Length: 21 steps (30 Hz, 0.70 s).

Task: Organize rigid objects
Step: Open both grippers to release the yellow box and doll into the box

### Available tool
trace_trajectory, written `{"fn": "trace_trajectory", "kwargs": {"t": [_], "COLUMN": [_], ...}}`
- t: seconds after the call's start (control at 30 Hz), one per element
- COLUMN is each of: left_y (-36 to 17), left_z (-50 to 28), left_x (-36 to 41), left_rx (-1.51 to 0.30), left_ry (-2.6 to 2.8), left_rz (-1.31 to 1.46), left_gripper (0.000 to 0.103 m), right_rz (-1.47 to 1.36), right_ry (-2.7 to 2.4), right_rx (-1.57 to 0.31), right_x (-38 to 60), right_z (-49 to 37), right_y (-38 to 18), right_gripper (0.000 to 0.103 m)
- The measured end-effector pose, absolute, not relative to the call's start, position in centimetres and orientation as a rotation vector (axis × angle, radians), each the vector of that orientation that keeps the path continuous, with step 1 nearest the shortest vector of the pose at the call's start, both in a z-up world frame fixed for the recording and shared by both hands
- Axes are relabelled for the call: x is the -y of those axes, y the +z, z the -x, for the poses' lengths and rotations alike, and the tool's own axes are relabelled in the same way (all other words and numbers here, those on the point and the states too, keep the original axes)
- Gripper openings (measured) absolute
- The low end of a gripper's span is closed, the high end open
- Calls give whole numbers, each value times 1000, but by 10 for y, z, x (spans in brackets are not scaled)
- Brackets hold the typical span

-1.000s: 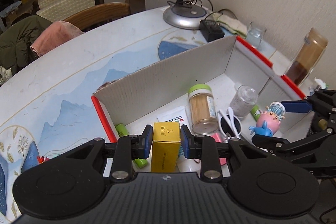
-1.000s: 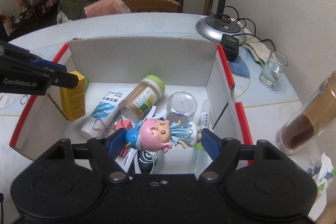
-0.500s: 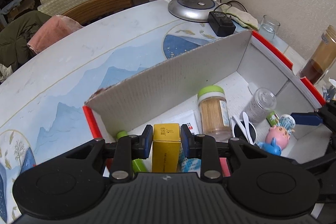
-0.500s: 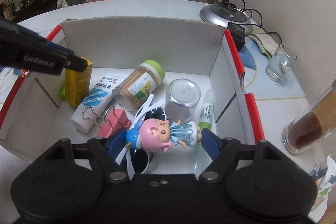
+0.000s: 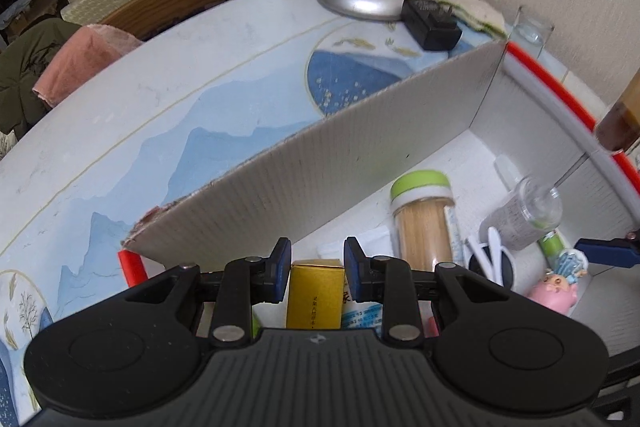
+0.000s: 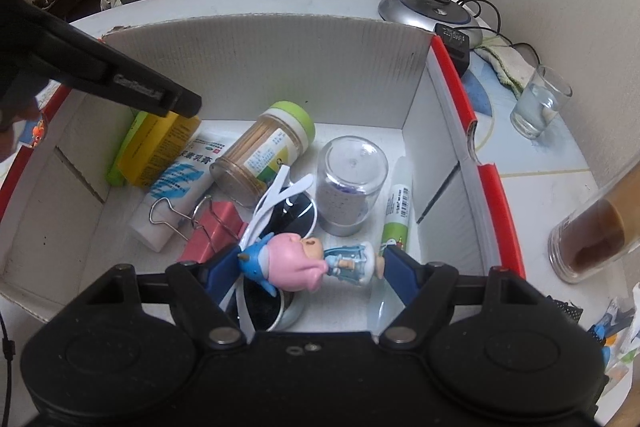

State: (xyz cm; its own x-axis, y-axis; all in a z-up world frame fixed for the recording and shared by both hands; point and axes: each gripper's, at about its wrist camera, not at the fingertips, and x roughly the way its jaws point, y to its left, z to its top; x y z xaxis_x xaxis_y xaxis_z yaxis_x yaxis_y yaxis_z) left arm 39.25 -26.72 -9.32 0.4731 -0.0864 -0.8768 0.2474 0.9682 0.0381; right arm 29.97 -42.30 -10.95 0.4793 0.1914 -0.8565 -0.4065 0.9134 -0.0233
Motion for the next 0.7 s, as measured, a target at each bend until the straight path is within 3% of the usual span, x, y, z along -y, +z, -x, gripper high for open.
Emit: {"fn": "trace_trajectory", "kwargs": {"t": [0.7], "left_y": [-87], "left_z": [-359], "left_x": [263], "left_rx": [-1063], "left_ry": [-288], "left_rz": [-140], "left_gripper": [31], "right_rz": [177], "right_ry": [324], "right_rx": [-967], "right_x": [421], "right_z": [-282], "right_y": [-92], "right_gripper": [81]}}
